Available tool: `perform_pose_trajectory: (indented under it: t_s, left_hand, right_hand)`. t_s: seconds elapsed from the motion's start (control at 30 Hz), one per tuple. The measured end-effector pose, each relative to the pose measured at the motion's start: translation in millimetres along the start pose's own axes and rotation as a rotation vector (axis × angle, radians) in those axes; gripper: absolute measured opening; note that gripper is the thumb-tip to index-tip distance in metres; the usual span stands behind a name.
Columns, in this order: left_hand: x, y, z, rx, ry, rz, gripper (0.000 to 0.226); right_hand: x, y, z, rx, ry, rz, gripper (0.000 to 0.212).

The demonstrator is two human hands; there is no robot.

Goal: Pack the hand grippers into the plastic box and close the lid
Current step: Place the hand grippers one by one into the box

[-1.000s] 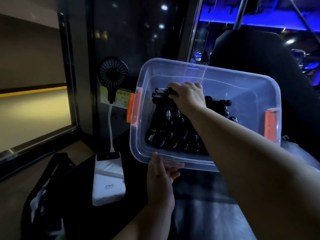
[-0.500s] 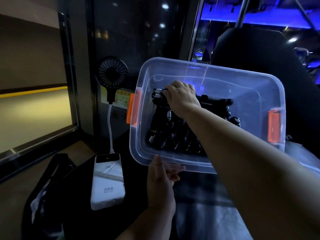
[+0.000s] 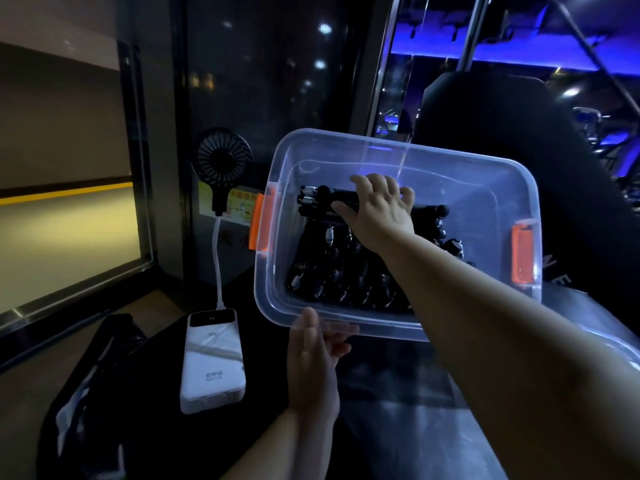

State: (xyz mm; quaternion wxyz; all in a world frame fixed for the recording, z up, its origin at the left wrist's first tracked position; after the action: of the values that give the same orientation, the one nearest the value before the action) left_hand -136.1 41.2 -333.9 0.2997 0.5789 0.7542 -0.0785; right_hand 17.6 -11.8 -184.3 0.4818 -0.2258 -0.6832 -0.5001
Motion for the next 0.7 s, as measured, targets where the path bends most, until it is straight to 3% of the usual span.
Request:
perform_pose_trajectory:
  t_s: [0.37, 0.53, 0.7]
  left_hand:
    - [-3.2, 0.7, -0.6, 0.064, 0.061, -0.039, 0.051]
    - [-7.9, -3.2, -3.6, 0.069, 0.056, -0.074, 0.042]
    - [-8.6, -3.8, -4.3, 0.074, 0.033, -0.093, 0.041]
  right_hand:
    - [9.5, -84.7, -116.6, -0.291, -0.082, -0.071, 0.058]
    - [6.1, -110.4, -143.1, -0.268, -0.172, -0.073, 0.07]
    - [5.8, -124.7, -146.2, -0.364, -0.196, -0.023, 0.08]
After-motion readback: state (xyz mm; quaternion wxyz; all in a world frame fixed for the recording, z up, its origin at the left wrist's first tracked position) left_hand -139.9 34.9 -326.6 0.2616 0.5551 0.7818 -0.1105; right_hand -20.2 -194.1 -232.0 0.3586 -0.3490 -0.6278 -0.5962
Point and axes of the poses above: each hand's wrist, its own y-axis towards the middle knuckle, its own x-axis out of the back of the hand, z = x × y, the point moved 2 cm from there along y, towards the middle knuckle, and after that the axes turned 15 degrees about z, right-handed, at the moved point
